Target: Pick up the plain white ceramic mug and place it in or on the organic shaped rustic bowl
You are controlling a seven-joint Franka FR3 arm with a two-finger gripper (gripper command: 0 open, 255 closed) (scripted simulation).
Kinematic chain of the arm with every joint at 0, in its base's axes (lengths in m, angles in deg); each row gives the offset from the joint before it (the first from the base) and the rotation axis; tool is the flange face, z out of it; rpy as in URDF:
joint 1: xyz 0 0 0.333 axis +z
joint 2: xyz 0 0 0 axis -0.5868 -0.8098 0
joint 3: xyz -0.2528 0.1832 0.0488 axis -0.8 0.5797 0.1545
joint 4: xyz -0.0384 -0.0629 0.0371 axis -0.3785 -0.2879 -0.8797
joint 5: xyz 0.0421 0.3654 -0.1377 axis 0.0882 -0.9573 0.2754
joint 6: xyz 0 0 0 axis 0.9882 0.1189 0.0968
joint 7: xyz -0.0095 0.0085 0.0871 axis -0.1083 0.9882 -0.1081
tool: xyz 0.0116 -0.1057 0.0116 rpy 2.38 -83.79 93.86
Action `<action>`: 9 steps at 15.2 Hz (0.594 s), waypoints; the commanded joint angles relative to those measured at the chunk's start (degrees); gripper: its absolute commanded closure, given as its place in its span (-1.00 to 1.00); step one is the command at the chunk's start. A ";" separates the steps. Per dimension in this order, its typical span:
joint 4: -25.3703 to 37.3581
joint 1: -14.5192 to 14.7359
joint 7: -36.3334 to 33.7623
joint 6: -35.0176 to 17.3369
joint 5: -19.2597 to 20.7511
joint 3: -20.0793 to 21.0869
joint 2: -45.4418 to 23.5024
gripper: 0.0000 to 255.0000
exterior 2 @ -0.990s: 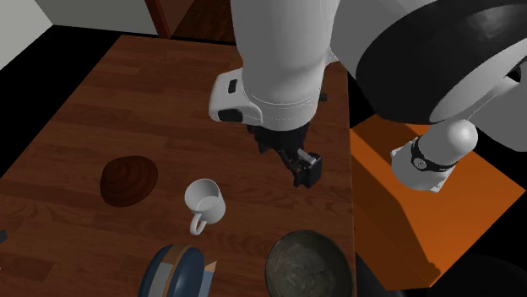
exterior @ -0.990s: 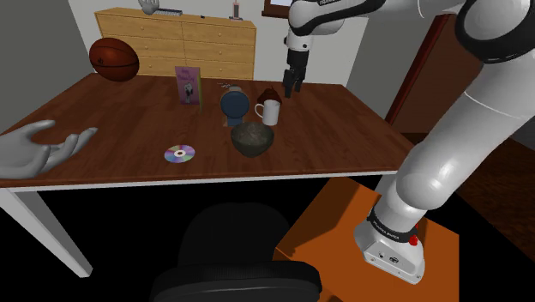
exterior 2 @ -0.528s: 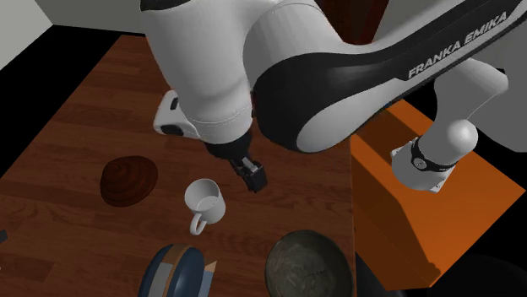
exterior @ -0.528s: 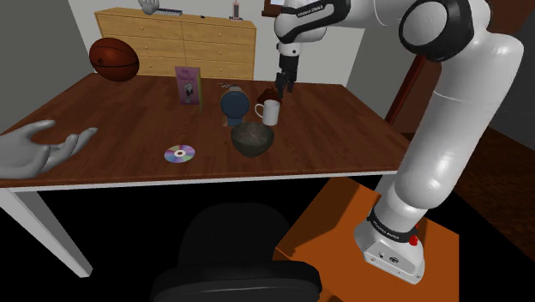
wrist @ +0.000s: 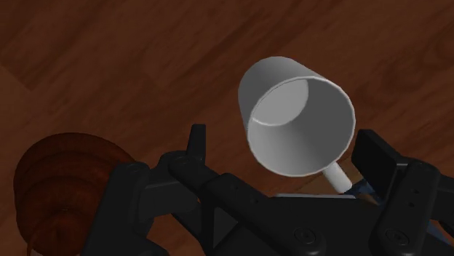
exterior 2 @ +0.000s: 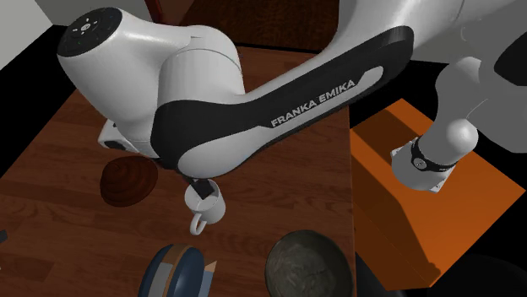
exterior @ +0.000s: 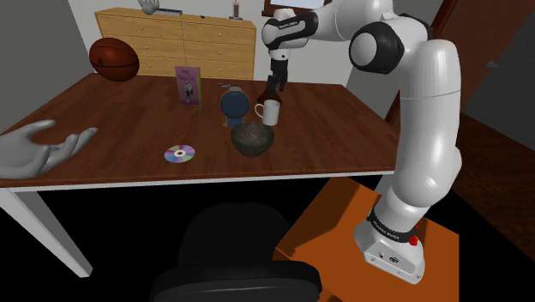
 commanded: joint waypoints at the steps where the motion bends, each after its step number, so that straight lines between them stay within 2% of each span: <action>1: 4.47 -0.96 0.65 0.82 -0.54 0.03 -3.67 -1.00; 9: -0.08 -0.87 0.86 -4.56 -0.79 0.20 -4.53 -1.00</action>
